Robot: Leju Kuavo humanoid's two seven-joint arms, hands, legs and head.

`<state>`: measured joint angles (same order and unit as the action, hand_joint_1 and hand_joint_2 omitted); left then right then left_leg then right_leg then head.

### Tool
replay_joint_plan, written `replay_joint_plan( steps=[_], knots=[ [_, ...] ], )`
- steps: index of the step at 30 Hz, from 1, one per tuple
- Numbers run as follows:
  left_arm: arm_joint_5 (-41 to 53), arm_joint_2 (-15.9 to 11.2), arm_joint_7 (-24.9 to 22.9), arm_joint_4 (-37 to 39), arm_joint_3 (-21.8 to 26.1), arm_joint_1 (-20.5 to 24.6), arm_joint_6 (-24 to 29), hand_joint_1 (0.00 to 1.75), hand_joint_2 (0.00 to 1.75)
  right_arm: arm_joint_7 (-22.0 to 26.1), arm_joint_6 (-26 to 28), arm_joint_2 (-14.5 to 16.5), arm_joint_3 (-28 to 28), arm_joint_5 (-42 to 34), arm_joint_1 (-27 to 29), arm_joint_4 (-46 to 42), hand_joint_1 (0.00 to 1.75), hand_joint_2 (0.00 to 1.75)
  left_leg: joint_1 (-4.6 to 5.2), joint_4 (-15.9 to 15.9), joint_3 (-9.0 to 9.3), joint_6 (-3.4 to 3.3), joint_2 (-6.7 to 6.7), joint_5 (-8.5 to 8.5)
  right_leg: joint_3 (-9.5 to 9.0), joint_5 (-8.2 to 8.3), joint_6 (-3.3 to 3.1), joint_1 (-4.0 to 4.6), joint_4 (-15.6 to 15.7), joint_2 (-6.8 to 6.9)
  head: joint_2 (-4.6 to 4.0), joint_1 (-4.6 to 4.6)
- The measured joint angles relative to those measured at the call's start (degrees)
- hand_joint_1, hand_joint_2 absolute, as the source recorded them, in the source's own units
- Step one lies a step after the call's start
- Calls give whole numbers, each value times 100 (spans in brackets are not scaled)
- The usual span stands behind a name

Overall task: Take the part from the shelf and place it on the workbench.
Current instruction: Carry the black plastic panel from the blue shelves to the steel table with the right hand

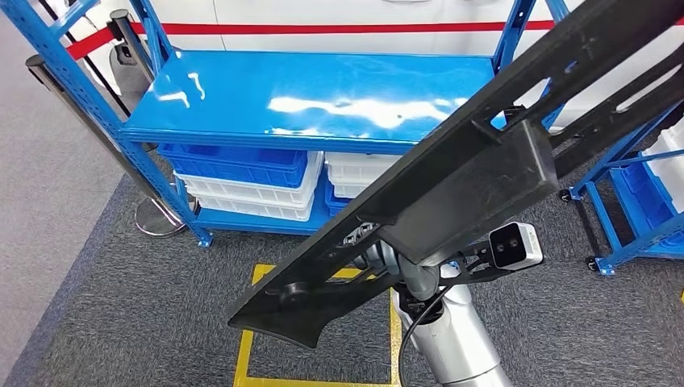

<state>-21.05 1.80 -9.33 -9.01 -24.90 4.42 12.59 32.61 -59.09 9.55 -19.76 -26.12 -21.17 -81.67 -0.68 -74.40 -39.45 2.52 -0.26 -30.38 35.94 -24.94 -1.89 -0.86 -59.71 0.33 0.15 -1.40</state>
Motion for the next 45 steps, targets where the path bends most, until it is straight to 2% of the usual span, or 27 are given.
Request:
replay_joint_plan(
  steps=[1,3,5,7,8,10,12,13,14,15,17,19,20,22,24,27,28,30,32,34,35,38,40,42,43,44,45],
  knots=[
    [0,0,-1,-1,0,3,0,0,175,-3,7,1,0,-3,-2,-10,175,175,1,312,276,-24,3,148,69,56,12,3,-9,-1,0,-1],
    [0,-4,-1,-2,0,18,0,0,175,-7,14,4,0,-8,-11,-45,175,175,21,1182,897,-93,16,169,160,153,57,12,-20,-3,0,1],
    [0,-7,-1,-2,-2,29,-2,0,175,-9,19,9,-2,-11,-28,-77,175,175,58,1686,1184,-152,29,67,188,257,127,10,8,5,0,-1],
    [0,-4,6,-2,-4,31,-3,0,175,-9,38,9,-2,-13,-41,-86,175,175,63,1769,1149,-208,18,155,205,336,203,3,47,5,-1,-6],
    [-1,-1,12,-2,-5,38,-3,0,175,-9,53,9,-2,-13,-48,-87,175,175,51,1794,1113,-251,3,219,240,261,234,4,4,-2,-1,-6],
    [-1,5,27,-2,-7,47,-3,0,175,-10,73,6,1,-13,-67,-88,175,175,26,1827,1001,-337,-28,363,384,-185,273,4,-383,-18,0,6],
    [0,7,34,-2,-9,48,-3,0,175,-10,77,3,3,-13,-78,-88,175,175,39,1814,842,-378,-33,481,573,-696,295,3,-1117,-24,0,13],
    [0,7,34,-2,-11,47,-3,0,175,-10,78,1,4,-13,-78,-87,175,175,44,1800,757,-378,-35,535,616,-785,304,3,-1421,-24,0,15],
    [0,8,34,-2,-12,45,-3,0,175,-10,81,-1,5,-13,-77,-87,175,175,47,1780,670,-375,-35,586,588,-749,308,3,-1576,-23,0,15],
    [0,8,34,-2,-13,44,-3,0,175,-10,84,-3,6,-13,-78,-88,175,175,48,1754,586,-367,-35,630,459,-609,305,3,-1516,-23,0,15],
    [0,8,25,-2,-13,44,-4,0,175,-10,91,-4,8,-11,-81,-102,175,175,52,1692,446,-339,-32,696,-36,-359,273,9,-891,-23,0,15],
    [0,8,11,-2,-14,44,-4,0,175,-13,93,-1,12,-6,-88,-138,175,175,63,1635,349,-287,-29,756,-485,-381,223,35,-182,-28,0,10],
    [0,8,5,-2,-15,43,-4,0,175,-15,98,1,16,-3,-90,-154,175,175,66,1624,317,-259,-30,793,-584,-433,202,51,12,-32,0,10],
    [0,2,-4,-1,-21,34,-2,0,175,-18,113,2,26,3,-91,-175,175,175,70,1635,269,-197,-28,865,-563,-390,144,45,107,-26,0,12],
    [-1,-9,-11,1,-32,27,2,0,175,-19,132,4,33,4,-93,-190,175,175,65,1497,181,-126,-17,691,-482,-276,61,10,152,-5,0,7],
    [-9,-16,-11,1,-45,17,9,0,175,-19,157,8,40,7,-89,-214,175,175,18,561,-68,-14,-9,-59,-310,-121,-2,-2,163,16,0,-3],
    [-14,-16,-8,2,-46,14,12,0,175,-19,163,9,44,13,-86,-217,175,175,3,244,-118,15,-9,-194,-245,-75,4,-1,155,19,0,-4],
    [-22,-19,-2,2,-46,13,15,0,175,-19,169,9,55,38,-85,-218,175,175,-25,115,18,57,-9,-95,-108,9,28,-11,123,23,0,-4],
    [-21,-23,-2,1,-46,19,15,0,175,-19,170,19,74,63,-87,-228,175,175,-55,714,486,79,-5,183,8,72,74,-29,77,20,0,-4],
    [-20,-27,-3,1,-48,28,15,0,175,-21,171,43,92,76,-97,-255,175,175,-43,1423,936,55,24,225,88,135,144,-26,41,17,0,-4],
    [-20,-28,-3,0,-49,30,15,0,175,-23,171,55,97,80,-101,-267,175,175,-29,1617,1039,25,40,189,114,177,180,-20,38,19,0,-3],
    [-21,-29,1,1,-51,32,14,0,175,-32,172,66,122,90,-103,-279,175,175,-20,1719,1009,-128,45,241,166,225,285,-20,34,17,0,3],
    [-27,-29,14,1,-52,37,13,0,175,-39,175,66,149,99,-98,-280,175,175,-29,1743,928,-253,22,328,292,-92,323,-28,-267,3,0,8],
    [-36,-30,29,0,-52,32,14,0,175,-45,177,66,169,109,-82,-281,175,175,-2,1739,825,-328,6,408,521,-580,329,-30,-957,-8,0,10],
    [-38,-30,33,0,-52,27,15,0,175,-46,176,66,176,110,-69,-281,175,175,15,1735,770,-344,3,448,612,-714,327,-28,-1298,-10,0,9],
    [-37,-30,34,0,-53,25,20,0,175,-48,174,66,182,111,-56,-281,175,175,32,1729,715,-352,0,487,638,-733,319,-26,-1514,-11,0,9],
    [-36,-30,31,0,-54,25,25,0,175,-48,173,66,185,111,-48,-281,175,175,49,1721,666,-354,1,520,568,-636,302,-21,-1530,-11,0,9]
  ],
)
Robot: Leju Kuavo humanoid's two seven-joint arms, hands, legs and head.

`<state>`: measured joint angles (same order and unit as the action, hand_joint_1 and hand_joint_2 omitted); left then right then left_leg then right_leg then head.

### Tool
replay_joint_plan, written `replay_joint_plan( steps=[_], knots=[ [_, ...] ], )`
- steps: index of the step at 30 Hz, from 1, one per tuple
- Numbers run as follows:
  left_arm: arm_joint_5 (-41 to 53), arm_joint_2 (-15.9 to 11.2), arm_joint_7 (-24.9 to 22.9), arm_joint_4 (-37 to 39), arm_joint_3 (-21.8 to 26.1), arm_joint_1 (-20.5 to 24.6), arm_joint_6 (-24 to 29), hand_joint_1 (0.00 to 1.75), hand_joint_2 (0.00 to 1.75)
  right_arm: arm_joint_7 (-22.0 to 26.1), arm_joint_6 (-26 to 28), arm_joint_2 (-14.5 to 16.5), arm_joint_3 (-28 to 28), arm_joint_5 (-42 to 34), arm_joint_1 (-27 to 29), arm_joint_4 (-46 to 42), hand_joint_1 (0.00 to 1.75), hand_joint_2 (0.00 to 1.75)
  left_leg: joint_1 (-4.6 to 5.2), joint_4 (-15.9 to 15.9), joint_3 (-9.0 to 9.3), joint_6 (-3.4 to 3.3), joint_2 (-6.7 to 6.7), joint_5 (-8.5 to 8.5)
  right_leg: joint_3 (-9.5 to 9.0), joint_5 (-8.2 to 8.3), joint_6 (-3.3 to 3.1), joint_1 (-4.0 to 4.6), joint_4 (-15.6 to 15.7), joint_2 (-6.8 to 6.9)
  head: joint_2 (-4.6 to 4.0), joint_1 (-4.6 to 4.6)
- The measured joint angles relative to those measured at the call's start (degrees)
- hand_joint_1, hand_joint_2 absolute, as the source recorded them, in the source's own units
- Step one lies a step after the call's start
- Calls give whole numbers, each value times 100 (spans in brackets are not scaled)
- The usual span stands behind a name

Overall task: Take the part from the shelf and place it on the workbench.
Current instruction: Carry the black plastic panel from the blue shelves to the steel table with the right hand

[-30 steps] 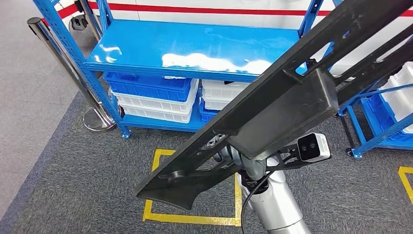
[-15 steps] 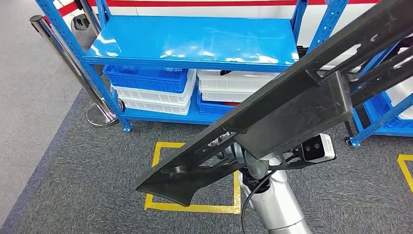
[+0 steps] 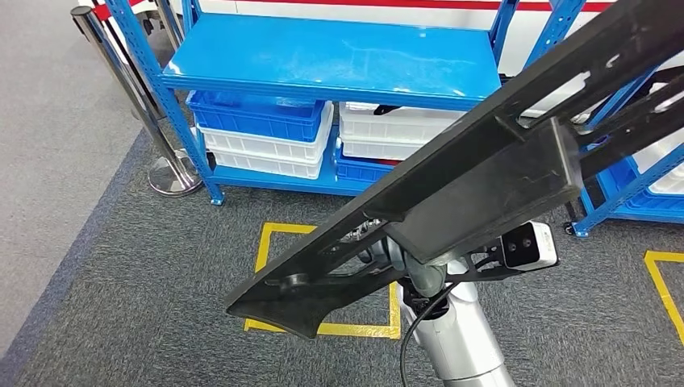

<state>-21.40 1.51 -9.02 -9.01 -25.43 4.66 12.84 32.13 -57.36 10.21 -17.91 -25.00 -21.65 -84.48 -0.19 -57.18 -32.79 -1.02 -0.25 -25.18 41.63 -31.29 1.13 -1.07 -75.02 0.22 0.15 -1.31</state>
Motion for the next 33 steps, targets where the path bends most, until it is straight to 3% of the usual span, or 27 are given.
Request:
replay_joint_plan(
  steps=[1,3,5,6,8,9,11,13,14,15,16,18,20,21,25,27,28,30,31,32,33],
  knots=[
    [1,0,-4,0,-1,0,8,0,175,0,-2,1,2,0,5,-2,175,175,17,-11,-43,2,1,28,-170,156,-30,12,179,0,0,0],
    [1,5,-14,0,-1,0,30,0,175,-1,-8,5,3,0,1,-13,175,175,45,-39,-102,17,2,65,-701,354,-125,57,939,1,0,-2],
    [1,13,-16,0,-2,1,57,0,175,-2,-15,20,5,0,-7,-33,175,175,56,-58,-139,62,-2,106,-1041,331,-194,98,1501,3,0,-3],
    [1,16,-16,0,-2,2,69,0,175,-2,-18,28,6,1,-9,-39,175,175,58,-58,-154,95,-6,130,-1076,301,-206,107,1589,4,0,-5],
    [1,11,-17,0,-3,0,82,0,175,-2,-19,39,9,2,-13,-44,175,175,56,-68,-175,159,-8,148,-1059,340,-235,89,1667,11,0,-3],
    [1,5,-18,0,-3,-2,86,0,175,-2,-19,52,9,2,-17,-44,175,175,55,-141,-212,190,-4,74,-1047,375,-260,68,1696,19,0,-8],
    [-1,-7,-19,0,-3,-8,89,0,175,-2,-19,87,10,2,-24,-44,175,175,29,-621,-401,256,7,-291,-1008,445,-308,38,1732,37,0,-18],
    [-2,-7,-22,0,-3,-11,90,0,175,-3,-17,109,10,2,-25,-44,175,175,-5,-1367,-662,321,7,-690,-941,493,-323,39,1725,40,0,-25],
    [-2,-7,-24,0,-3,-14,91,0,175,-3,-16,113,10,2,-25,-44,175,175,-21,-1603,-723,346,6,-765,-908,512,-316,38,1715,42,0,-24],
    [-2,-7,-25,0,-4,-17,91,0,175,-3,-14,114,11,2,-25,-44,175,175,-34,-1629,-683,364,6,-727,-876,527,-308,35,1699,43,0,-25],
    [-1,-8,-27,0,-4,-20,91,0,175,-5,-11,116,11,2,-26,-44,175,175,-48,-1437,-536,374,5,-596,-848,538,-301,31,1677,42,0,-25],
    [0,-9,-31,0,-5,-18,92,0,175,-8,-3,128,13,2,-29,-49,175,175,-67,-655,-48,368,6,-302,-801,547,-277,30,1629,40,-1,-25],
    [1,-9,-32,0,-5,-13,93,0,175,-10,4,142,14,2,-33,-57,175,175,-60,-137,275,345,13,-218,-766,554,-247,41,1600,38,-1,-26],
    [1,-9,-32,0,-6,-12,93,0,175,-10,5,144,14,2,-34,-60,175,175,-53,-79,317,337,16,-246,-755,558,-236,47,1596,37,0,-26],
    [1,-9,-32,0,-6,-14,92,0,175,-11,5,146,15,2,-36,-62,175,175,-33,-66,289,313,21,-220,-744,570,-217,46,1593,37,0,-24],
    [11,-7,-32,0,-8,-11,91,0,175,-14,5,152,27,3,-37,-73,175,175,-34,-34,252,247,17,-179,-728,584,-154,40,1580,35,0,-21],
    [20,-4,-32,0,-10,-10,90,0,175,-17,5,155,39,4,-38,-84,175,175,-42,-6,228,183,10,-141,-658,483,-109,36,1438,27,0,-18],
    [34,2,-32,0,-18,-9,87,0,175,-22,4,157,76,5,-32,-105,175,175,-51,46,165,56,-7,-55,-375,109,-28,27,820,7,0,-13],
    [34,3,-32,0,-20,-10,85,0,175,-26,3,155,93,7,-24,-107,175,175,-45,44,126,32,-9,-31,-192,-105,-17,28,402,0,0,-13],
    [35,3,-32,0,-24,-12,84,0,175,-32,2,152,110,8,-14,-107,175,175,-40,35,96,27,-10,-16,-81,-194,-11,28,127,-1,0,-13],
    [35,4,-31,0,-27,-14,83,0,175,-43,-1,149,124,8,-6,-107,175,175,-38,21,70,29,-10,-5,-58,-182,-9,27,31,-1,0,-13]
  ],
)
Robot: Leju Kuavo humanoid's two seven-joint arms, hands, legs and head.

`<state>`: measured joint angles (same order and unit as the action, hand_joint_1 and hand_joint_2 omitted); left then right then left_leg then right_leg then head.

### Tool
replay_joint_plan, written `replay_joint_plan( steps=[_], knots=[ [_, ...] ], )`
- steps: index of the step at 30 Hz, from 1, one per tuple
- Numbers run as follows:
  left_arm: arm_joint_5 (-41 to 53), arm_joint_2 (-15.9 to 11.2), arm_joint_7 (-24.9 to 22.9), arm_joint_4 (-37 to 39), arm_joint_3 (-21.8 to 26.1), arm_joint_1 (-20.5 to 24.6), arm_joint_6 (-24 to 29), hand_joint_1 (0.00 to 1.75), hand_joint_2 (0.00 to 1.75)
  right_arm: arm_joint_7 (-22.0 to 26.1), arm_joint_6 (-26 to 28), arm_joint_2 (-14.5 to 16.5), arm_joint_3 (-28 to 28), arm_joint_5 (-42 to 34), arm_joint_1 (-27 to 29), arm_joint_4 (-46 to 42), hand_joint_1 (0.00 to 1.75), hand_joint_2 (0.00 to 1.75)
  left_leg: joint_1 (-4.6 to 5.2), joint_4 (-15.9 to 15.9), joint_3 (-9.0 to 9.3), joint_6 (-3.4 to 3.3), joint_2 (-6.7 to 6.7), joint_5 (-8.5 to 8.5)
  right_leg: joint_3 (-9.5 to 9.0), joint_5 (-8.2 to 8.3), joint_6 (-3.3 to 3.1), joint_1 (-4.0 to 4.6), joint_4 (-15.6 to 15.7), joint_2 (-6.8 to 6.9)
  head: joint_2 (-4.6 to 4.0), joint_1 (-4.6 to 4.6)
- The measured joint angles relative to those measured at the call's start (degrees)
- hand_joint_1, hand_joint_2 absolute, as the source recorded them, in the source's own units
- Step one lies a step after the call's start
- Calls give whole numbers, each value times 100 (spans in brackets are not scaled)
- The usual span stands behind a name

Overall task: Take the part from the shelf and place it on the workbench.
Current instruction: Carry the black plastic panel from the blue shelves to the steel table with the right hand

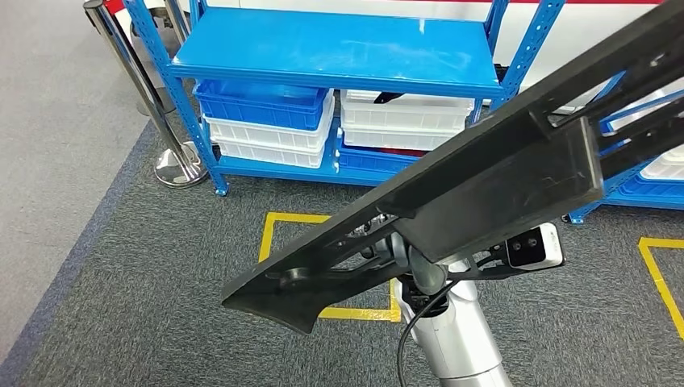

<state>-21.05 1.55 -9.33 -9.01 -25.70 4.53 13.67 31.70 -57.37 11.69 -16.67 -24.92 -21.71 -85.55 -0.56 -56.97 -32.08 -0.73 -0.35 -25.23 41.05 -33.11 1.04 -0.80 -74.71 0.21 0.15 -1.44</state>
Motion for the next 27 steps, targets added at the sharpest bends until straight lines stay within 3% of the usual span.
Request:
replay_joint_plan(
  steps=[1,3,5,8,10,13,14,15,16,18,20,22,24,25,27],
  knots=[
    [0,1,0,0,-3,-2,0,0,175,-13,-4,-2,8,2,4,-1,175,175,1,-19,-19,5,1,6,-96,118,-5,-2,137,1,-1,0],
    [0,3,1,0,-9,1,0,0,175,-40,-16,-4,13,5,0,-3,175,175,3,-67,-46,24,3,1,-515,444,-34,-2,863,1,-1,0],
    [1,7,2,0,-14,14,-1,0,175,-74,-25,-4,13,7,-7,-11,175,175,23,-126,-91,75,6,-3,-787,587,-73,16,1410,-3,-1,-4],
    [2,4,2,0,-16,21,-3,0,175,-127,-27,-4,13,-9,-10,-21,175,175,29,-137,-142,180,-1,22,-774,612,-152,33,1505,-21,-1,-7],
    [2,-2,2,0,-16,21,-5,0,175,-155,-27,-2,13,-22,-17,-30,175,175,17,-275,-208,245,1,-101,-764,659,-225,11,1543,-22,0,-12],
    [2,-7,10,0,-16,19,-7,0,175,-170,-28,-2,13,-33,-18,-33,175,175,-5,-1246,-609,323,7,-660,-716,704,-289,9,1556,-33,0,-20],
    [2,-9,14,0,-16,16,-7,0,175,-171,-30,-2,13,-37,-14,-33,175,175,-9,-1571,-739,336,7,-786,-696,714,-295,15,1551,-46,0,-19],
    [1,-10,16,0,-16,12,-7,0,175,-173,-34,-2,13,-42,-10,-33,175,175,-9,-1723,-787,339,7,-807,-681,722,-296,19,1544,-65,0,-20],
    [1,-10,16,0,-16,9,-7,0,175,-176,-40,-2,13,-45,-9,-33,175,175,-9,-1640,-718,332,12,-711,-674,728,-293,21,1536,-92,0,-20],
    [1,-13,17,0,-16,6,-6,0,175,-182,-56,-2,13,-48,-12,-33,175,175,-6,-925,-329,278,79,-343,-671,736,-282,24,1523,-154,0,-19],
    [1,-25,21,0,-16,4,-5,0,175,-185,-68,-2,13,-52,-18,-33,175,175,3,-269,6,213,193,-143,-644,758,-242,34,1511,-214,0,-17],
    [0,-34,30,0,-16,9,-5,0,175,-185,-81,-2,13,-56,-18,-34,175,175,23,-105,74,177,225,-147,-600,798,-174,27,1514,-264,0,-15],
    [-1,-26,36,0,-17,19,-7,0,175,-185,-89,-3,13,-61,-17,-38,175,175,10,-41,80,129,160,-102,-576,805,-107,23,1509,-280,0,-14],
    [-1,-21,41,0,-17,18,-7,0,175,-185,-91,-3,13,-63,-22,-40,175,175,-4,-1,87,95,118,-70,-534,735,-82,27,1425,-246,0,-8],
    [-3,-13,59,0,-18,8,-8,0,175,-184,-96,-6,13,-65,-20,-42,175,175,-22,49,83,44,25,-24,-299,416,-43,21,921,-140,0,5]
  ],
)
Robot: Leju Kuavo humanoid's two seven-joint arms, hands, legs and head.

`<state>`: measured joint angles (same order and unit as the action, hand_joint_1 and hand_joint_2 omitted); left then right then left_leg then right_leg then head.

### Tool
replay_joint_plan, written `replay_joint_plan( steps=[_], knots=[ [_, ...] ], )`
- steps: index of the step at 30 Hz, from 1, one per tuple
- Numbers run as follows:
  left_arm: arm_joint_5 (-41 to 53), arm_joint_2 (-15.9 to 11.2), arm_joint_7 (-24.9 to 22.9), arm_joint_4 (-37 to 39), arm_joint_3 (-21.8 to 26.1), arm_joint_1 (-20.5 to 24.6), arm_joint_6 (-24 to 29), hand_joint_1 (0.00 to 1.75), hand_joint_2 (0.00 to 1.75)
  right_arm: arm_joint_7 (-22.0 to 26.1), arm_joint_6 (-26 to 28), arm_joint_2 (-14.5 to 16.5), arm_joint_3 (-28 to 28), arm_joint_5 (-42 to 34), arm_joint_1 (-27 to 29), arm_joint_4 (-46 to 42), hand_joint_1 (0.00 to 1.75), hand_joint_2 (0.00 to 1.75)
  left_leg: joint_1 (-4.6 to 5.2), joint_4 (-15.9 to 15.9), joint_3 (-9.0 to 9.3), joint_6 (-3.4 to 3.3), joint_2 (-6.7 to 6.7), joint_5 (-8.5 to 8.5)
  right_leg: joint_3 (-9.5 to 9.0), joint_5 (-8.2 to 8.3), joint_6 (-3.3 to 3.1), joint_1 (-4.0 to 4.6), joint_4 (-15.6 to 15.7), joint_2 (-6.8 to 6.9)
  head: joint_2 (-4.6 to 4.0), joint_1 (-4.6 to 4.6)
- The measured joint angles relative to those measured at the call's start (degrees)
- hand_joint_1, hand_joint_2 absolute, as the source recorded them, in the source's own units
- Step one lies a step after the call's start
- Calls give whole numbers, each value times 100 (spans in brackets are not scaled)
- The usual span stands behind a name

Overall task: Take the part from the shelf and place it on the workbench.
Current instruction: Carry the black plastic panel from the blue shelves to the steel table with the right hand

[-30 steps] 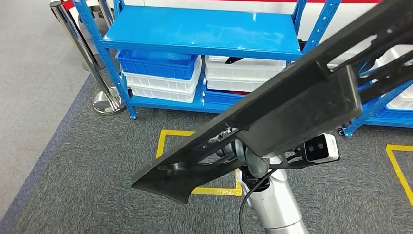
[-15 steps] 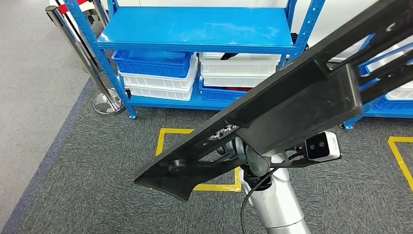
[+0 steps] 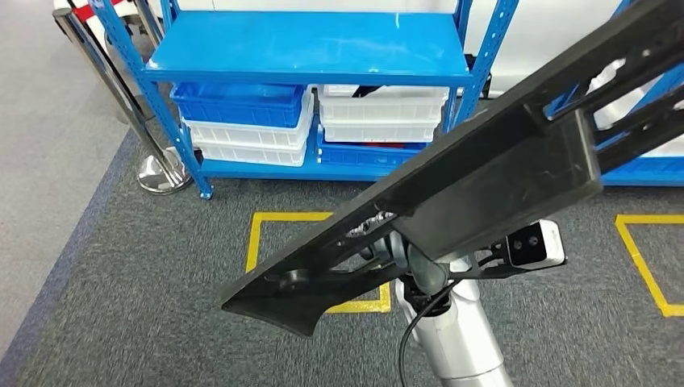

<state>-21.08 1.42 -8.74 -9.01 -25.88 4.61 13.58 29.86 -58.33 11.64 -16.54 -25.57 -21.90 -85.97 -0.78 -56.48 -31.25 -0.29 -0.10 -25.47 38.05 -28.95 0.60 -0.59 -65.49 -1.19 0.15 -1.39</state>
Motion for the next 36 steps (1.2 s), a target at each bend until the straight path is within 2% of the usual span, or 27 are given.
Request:
replay_joint_plan(
  steps=[2,3,4,5,7,9,11,13,15,17,18,19,20,22,23,25,27,29,31,32,33,34,35,36],
  knots=[
    [-1,1,27,0,0,-10,0,0,175,16,-8,-8,7,6,28,6,175,175,3,-9,-30,-16,-78,7,333,-320,37,-19,-721,48,0,7],
    [-1,1,38,0,0,-13,-1,0,175,27,-14,-13,13,11,45,9,175,175,2,-17,-40,-14,-119,6,417,-353,56,-33,-916,59,0,7],
    [-1,2,46,0,0,-14,-1,0,175,40,-21,-18,19,21,55,10,175,175,0,-27,-45,-9,-159,3,400,-280,72,-50,-904,78,0,7],
    [-1,2,51,0,0,-14,-1,0,175,50,-26,-21,27,33,59,10,175,175,-4,-42,-47,2,-198,-5,272,-121,85,-67,-675,112,0,7],
    [-1,1,57,0,0,-10,-1,0,175,68,-32,-22,44,60,56,9,175,175,2,-103,-55,62,-262,-45,-120,195,93,-70,73,271,0,10],
    [0,-2,61,0,0,-7,0,0,175,82,-33,-21,64,86,56,9,175,175,28,-166,-76,135,-313,-86,-309,282,38,-45,484,370,0,5],
    [1,-4,63,0,0,-3,0,0,175,93,-34,-21,92,108,60,9,175,175,36,-176,-75,192,-383,-97,-285,272,-50,-24,504,308,0,-1],
    [1,-4,63,0,0,2,0,0,175,98,-35,-19,119,116,61,8,175,175,14,-253,-93,251,-349,-185,-274,297,-127,-27,520,232,0,0],
    [-4,-5,63,0,0,0,2,0,175,100,-37,-9,132,117,63,8,175,175,-1,-722,-286,291,-180,-502,-265,321,-192,-35,534,159,0,-3],
    [-20,-6,63,0,0,-6,8,0,175,100,-48,-2,143,121,80,10,175,175,1,-1490,-620,296,-68,-864,-244,334,-225,-14,530,71,0,-4],
    [-28,-7,63,0,0,-11,11,0,175,100,-56,-1,149,122,93,11,175,175,4,-1754,-739,287,-49,-934,-237,339,-232,0,526,19,0,-4],
    [-34,-7,63,0,0,-18,14,0,175,101,-66,-1,155,123,104,13,175,175,7,-1813,-766,268,-39,-888,-233,342,-237,12,521,-38,0,-4],
    [-38,-7,63,0,0,-23,14,0,175,105,-74,-1,160,125,111,13,175,175,12,-1641,-689,236,-21,-735,-235,344,-239,23,517,-100,0,-5],
    [-40,-16,63,1,0,-32,18,0,175,123,-89,1,171,137,114,11,175,175,28,-896,-345,142,120,-339,-244,351,-232,40,513,-211,0,-1],
    [-41,-24,64,1,0,-34,25,0,175,136,-94,2,180,144,114,10,175,175,37,-556,-193,102,208,-214,-240,359,-218,41,511,-260,0,1],
    [-42,-39,76,2,0,-24,43,0,175,156,-98,3,204,151,121,8,175,175,61,-251,-63,65,306,-172,-203,395,-160,19,519,-335,0,2],
    [-39,-29,95,1,-1,2,63,0,175,162,-102,3,244,154,138,-11,175,175,54,-153,-32,52,234,-132,-180,433,-83,3,545,-400,0,-1],
    [-37,-17,120,0,-2,5,87,0,175,164,-107,3,293,158,144,-46,175,175,20,-30,10,13,129,-56,-123,329,-25,28,428,-286,0,17],
    [-39,-16,164,0,-2,-10,101,0,175,161,-110,2,327,166,152,-66,175,175,14,24,19,-19,10,-17,137,-6,14,31,-134,-53,0,43],
    [-40,-19,186,0,-2,-16,103,0,175,159,-110,2,340,169,166,-69,175,175,17,17,8,-27,-47,-15,310,-174,31,15,-504,14,0,51],
    [-43,-20,204,0,-2,-19,104,0,175,157,-110,1,352,172,184,-69,175,175,19,5,-3,-26,-103,-18,448,-274,49,-2,-805,56,0,52],
    [-46,-20,227,-1,-2,-19,105,0,175,157,-110,1,367,174,198,-70,175,175,19,-6,-11,-21,-159,-24,491,-263,64,-18,-911,80,0,52],
    [-53,-19,265,-1,-2,-18,109,0,175,156,-110,1,380,175,205,-73,175,175,17,-20,-14,-12,-212,-34,417,-149,77,-34,-787,106,0,53],
    [-69,-19,326,-2,-2,-15,118,0,175,156,-110,1,392,176,204,-81,175,175,15,-39,-14,4,-262,-49,241,29,85,-47,-469,156,0,54]
  ],
)
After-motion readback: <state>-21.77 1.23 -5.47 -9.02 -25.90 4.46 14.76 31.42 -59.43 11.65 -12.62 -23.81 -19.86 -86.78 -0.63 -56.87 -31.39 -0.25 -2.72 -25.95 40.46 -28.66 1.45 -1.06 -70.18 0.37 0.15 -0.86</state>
